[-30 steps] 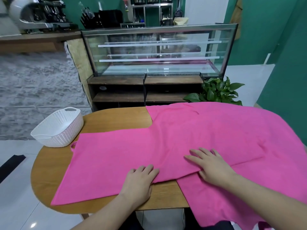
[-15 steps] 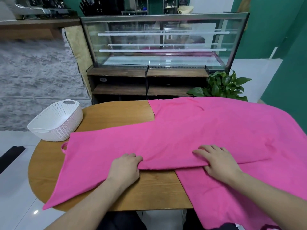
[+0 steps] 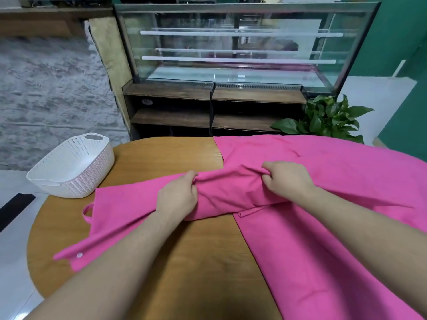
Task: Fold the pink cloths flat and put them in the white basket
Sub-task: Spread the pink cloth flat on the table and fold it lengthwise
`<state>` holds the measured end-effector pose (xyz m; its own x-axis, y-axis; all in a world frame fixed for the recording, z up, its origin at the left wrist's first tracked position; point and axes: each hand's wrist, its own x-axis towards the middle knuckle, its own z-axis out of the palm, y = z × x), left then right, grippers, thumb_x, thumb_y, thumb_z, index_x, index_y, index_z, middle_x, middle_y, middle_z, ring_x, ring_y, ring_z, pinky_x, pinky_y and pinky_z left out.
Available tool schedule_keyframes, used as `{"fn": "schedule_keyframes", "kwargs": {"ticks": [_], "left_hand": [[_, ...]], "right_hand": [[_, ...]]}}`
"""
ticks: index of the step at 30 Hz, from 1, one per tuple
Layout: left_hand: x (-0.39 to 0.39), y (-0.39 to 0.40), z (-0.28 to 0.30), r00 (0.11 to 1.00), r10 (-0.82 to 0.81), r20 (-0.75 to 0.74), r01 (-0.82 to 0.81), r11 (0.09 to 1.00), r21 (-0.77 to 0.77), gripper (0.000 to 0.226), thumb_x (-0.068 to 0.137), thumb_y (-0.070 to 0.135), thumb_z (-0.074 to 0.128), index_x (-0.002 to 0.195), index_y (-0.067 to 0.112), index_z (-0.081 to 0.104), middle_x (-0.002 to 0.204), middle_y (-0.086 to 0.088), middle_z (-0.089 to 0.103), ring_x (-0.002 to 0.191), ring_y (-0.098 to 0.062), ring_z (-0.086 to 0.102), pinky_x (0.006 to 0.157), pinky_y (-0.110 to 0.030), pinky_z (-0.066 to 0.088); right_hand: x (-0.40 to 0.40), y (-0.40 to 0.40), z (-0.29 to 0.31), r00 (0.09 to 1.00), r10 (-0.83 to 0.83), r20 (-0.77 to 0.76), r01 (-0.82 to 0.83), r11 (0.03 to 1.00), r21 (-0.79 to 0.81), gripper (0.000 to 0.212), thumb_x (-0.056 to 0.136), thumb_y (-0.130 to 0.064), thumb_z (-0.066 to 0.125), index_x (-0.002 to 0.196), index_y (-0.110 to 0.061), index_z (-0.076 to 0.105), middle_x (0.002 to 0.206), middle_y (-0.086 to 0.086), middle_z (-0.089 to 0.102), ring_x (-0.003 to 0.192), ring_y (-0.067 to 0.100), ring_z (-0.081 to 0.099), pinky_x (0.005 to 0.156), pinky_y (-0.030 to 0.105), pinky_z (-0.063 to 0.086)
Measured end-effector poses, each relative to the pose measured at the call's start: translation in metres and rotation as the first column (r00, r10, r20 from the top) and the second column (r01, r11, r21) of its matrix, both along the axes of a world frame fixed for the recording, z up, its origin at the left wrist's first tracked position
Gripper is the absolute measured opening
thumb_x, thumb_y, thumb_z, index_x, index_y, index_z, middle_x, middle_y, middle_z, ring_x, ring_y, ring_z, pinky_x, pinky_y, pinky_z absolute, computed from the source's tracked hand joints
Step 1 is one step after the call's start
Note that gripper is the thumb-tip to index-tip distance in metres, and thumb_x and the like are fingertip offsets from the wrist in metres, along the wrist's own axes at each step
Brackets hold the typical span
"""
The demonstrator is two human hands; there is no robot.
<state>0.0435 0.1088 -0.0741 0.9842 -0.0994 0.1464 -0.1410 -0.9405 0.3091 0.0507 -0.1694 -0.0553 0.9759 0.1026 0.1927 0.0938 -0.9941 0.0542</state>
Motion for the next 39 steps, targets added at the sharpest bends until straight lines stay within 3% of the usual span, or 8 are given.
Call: {"fn": "schedule_keyframes", "kwargs": {"ticks": [8, 12, 17, 22, 26, 34, 39], "left_hand": [[0.059, 0.003, -0.031, 0.999, 0.009, -0.032, -0.007, 0.998, 0.065, 0.021, 0.099, 0.024, 0.038, 0.113, 0.022, 0.053, 0.107, -0.006, 0.066, 0.099, -0.032, 0.063, 0.075, -0.041, 0.048], [0.068, 0.009, -0.051, 0.998, -0.004, -0.068, 0.012, 0.994, 0.113, 0.026, 0.101, 0.029, 0.039, 0.120, 0.024, 0.055, 0.117, -0.003, 0.066, 0.105, -0.030, 0.063, 0.079, -0.040, 0.050], [0.080, 0.014, -0.056, 0.997, -0.066, -0.047, 0.071, 0.990, 0.122, 0.026, 0.102, 0.035, 0.039, 0.121, 0.028, 0.055, 0.117, -0.001, 0.067, 0.105, -0.028, 0.064, 0.078, -0.038, 0.049], [0.095, 0.018, -0.050, 0.995, -0.097, 0.010, 0.096, 0.990, 0.105, 0.024, 0.102, 0.042, 0.039, 0.110, 0.030, 0.057, 0.105, 0.003, 0.069, 0.097, -0.027, 0.065, 0.071, -0.037, 0.049], [0.102, 0.017, -0.044, 0.999, -0.031, 0.009, 0.031, 0.998, 0.058, 0.023, 0.099, 0.044, 0.044, 0.110, 0.030, 0.059, 0.103, 0.004, 0.069, 0.096, -0.026, 0.065, 0.070, -0.034, 0.048], [0.101, 0.073, -0.050, 0.983, 0.099, -0.157, -0.083, 0.991, 0.103, 0.023, 0.091, 0.048, 0.049, 0.094, 0.026, 0.051, 0.084, 0.005, 0.064, 0.080, -0.022, 0.059, 0.065, -0.032, 0.044], [0.092, 0.111, -0.048, 0.966, 0.123, -0.228, -0.091, 0.985, 0.147, 0.026, 0.089, 0.051, 0.052, 0.103, 0.030, 0.059, 0.097, 0.006, 0.069, 0.091, -0.020, 0.064, 0.079, -0.033, 0.053]], "right_hand": [[0.072, 0.006, -0.013, 0.985, -0.041, -0.166, 0.019, 0.991, -0.132, 0.021, 0.095, -0.029, 0.043, 0.108, -0.022, 0.057, 0.112, 0.006, 0.067, 0.102, 0.031, 0.063, 0.071, 0.034, 0.039], [0.085, 0.005, -0.033, 0.950, 0.050, -0.307, -0.092, 0.988, -0.125, 0.028, 0.094, -0.027, 0.046, 0.120, -0.023, 0.055, 0.120, 0.007, 0.065, 0.110, 0.030, 0.060, 0.077, 0.034, 0.043], [0.095, 0.010, -0.043, 0.925, 0.242, -0.294, -0.233, 0.970, 0.066, 0.030, 0.094, -0.050, 0.049, 0.103, -0.022, 0.053, 0.106, 0.001, 0.066, 0.098, 0.026, 0.060, 0.072, 0.033, 0.042], [0.109, 0.033, -0.051, 0.908, 0.346, -0.236, -0.312, 0.935, 0.171, 0.029, 0.098, -0.050, 0.047, 0.092, -0.022, 0.051, 0.093, 0.001, 0.065, 0.088, 0.027, 0.061, 0.070, 0.035, 0.043], [0.117, 0.038, -0.058, 0.941, 0.309, -0.135, -0.297, 0.949, 0.105, 0.029, 0.103, -0.048, 0.035, 0.102, -0.024, 0.052, 0.099, 0.002, 0.069, 0.093, 0.030, 0.064, 0.067, 0.035, 0.040], [0.120, 0.042, -0.089, 0.976, 0.187, -0.112, -0.185, 0.982, 0.027, 0.036, 0.104, -0.049, 0.028, 0.113, -0.022, 0.050, 0.103, 0.002, 0.062, 0.095, 0.030, 0.062, 0.062, 0.036, 0.039], [0.128, 0.043, -0.078, 0.949, 0.157, -0.274, -0.127, 0.984, 0.123, 0.032, 0.100, -0.047, 0.040, 0.111, -0.018, 0.051, 0.109, 0.007, 0.063, 0.100, 0.031, 0.061, 0.076, 0.040, 0.047]]}}
